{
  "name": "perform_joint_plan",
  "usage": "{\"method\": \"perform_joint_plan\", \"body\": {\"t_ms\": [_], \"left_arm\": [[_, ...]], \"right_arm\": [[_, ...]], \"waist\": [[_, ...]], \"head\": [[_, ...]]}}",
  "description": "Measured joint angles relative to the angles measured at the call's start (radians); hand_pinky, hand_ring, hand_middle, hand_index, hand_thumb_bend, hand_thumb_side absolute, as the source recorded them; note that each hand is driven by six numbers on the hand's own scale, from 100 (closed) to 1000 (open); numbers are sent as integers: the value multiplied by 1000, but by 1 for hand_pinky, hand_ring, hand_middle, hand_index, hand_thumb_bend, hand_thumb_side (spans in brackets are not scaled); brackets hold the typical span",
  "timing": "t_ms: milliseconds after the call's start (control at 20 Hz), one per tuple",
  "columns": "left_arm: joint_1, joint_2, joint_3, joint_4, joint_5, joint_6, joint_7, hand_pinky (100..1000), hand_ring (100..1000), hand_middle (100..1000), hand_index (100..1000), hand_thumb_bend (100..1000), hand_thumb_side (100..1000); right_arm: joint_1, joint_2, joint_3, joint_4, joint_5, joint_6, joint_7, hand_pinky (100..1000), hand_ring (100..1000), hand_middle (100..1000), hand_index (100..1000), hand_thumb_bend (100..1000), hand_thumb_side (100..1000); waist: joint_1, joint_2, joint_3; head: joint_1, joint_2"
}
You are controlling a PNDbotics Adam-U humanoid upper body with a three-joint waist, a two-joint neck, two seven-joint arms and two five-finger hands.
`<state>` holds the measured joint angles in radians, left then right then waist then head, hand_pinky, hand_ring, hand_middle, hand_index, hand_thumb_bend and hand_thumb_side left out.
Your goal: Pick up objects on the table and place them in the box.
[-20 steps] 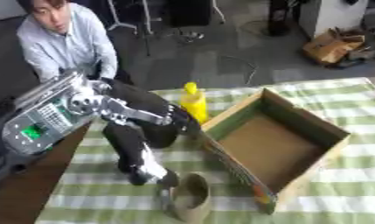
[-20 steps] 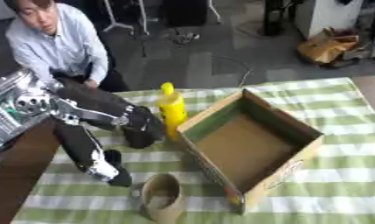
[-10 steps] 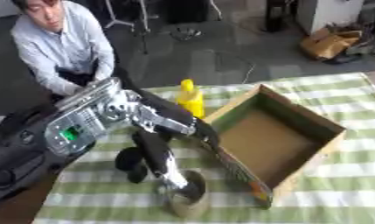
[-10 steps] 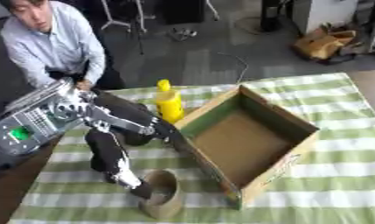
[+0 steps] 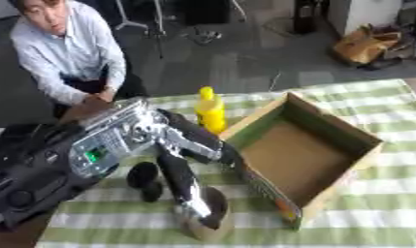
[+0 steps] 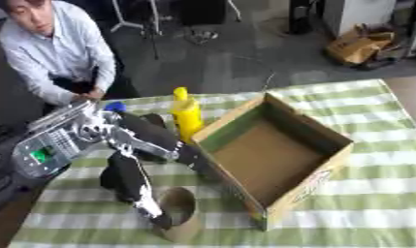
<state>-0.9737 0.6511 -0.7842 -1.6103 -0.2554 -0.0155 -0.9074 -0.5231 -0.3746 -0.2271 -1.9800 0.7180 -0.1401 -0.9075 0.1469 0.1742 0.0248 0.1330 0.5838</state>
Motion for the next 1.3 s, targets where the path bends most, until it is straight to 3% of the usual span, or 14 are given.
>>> {"method": "perform_joint_plan", "body": {"t_ms": [550,1300], "left_arm": [[26,1,-27,7,2,-5,1,1000,1000,1000,1000,744,686],[72,-32,-7,111,-78,-75,0,1000,1000,1000,1000,717,706]], "right_arm": [[1,0,0,0,-7,0,0,854,697,596,569,100,840],[2,1,5,0,-16,0,0,855,691,591,564,100,839]], "waist": [[-4,2,-5],[-13,9,-17]], "head": [[5,4],[11,3]]}}
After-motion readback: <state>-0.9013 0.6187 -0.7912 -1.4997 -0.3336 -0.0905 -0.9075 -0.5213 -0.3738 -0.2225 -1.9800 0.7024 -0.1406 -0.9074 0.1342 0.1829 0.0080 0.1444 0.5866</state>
